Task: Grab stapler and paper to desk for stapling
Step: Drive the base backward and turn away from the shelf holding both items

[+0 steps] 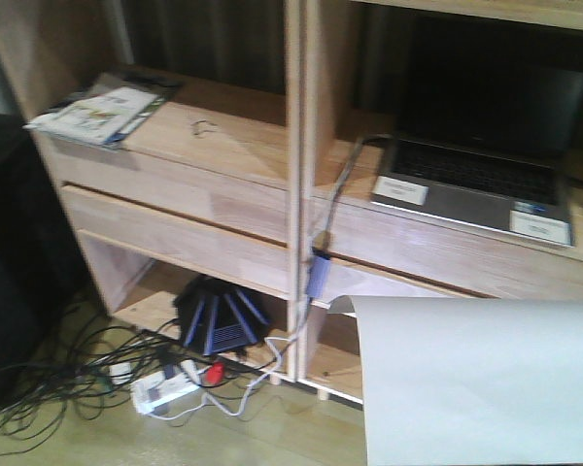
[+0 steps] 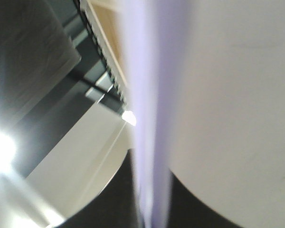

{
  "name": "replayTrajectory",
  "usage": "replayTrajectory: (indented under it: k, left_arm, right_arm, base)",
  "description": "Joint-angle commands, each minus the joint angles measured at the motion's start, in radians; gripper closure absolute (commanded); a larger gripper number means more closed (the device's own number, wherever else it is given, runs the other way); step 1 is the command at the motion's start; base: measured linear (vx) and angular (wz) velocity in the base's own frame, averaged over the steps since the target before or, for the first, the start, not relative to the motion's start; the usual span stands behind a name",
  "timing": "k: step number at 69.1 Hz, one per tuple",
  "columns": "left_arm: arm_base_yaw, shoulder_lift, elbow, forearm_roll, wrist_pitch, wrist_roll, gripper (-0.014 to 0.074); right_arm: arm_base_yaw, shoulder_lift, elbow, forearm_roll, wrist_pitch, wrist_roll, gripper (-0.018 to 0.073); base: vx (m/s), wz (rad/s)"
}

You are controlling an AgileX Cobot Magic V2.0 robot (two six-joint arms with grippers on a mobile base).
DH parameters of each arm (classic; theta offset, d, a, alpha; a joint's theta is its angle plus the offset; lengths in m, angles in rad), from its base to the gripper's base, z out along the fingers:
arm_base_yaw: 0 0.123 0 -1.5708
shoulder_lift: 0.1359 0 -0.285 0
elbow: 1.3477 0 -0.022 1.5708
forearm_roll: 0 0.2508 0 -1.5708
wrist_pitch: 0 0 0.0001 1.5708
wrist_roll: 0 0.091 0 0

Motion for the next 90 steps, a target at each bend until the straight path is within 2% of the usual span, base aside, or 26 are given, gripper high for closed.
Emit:
replayTrajectory:
  k: [1, 90]
  left_arm:
    - [-0.004, 0.015, -0.028, 0.003, -0.112, -0.003, 0.0603]
    - [-0.004, 0.015, -0.028, 0.003, -0.112, -0.003, 0.0603]
  right_arm:
    - [0.001, 0.009, -0.028, 0.011, -0.057, -0.012, 0.0564]
    - [0.001, 0.009, -0.028, 0.011, -0.064, -0.012, 0.0564]
  base:
    - [0.03, 0.58]
    - [0.09, 0.56]
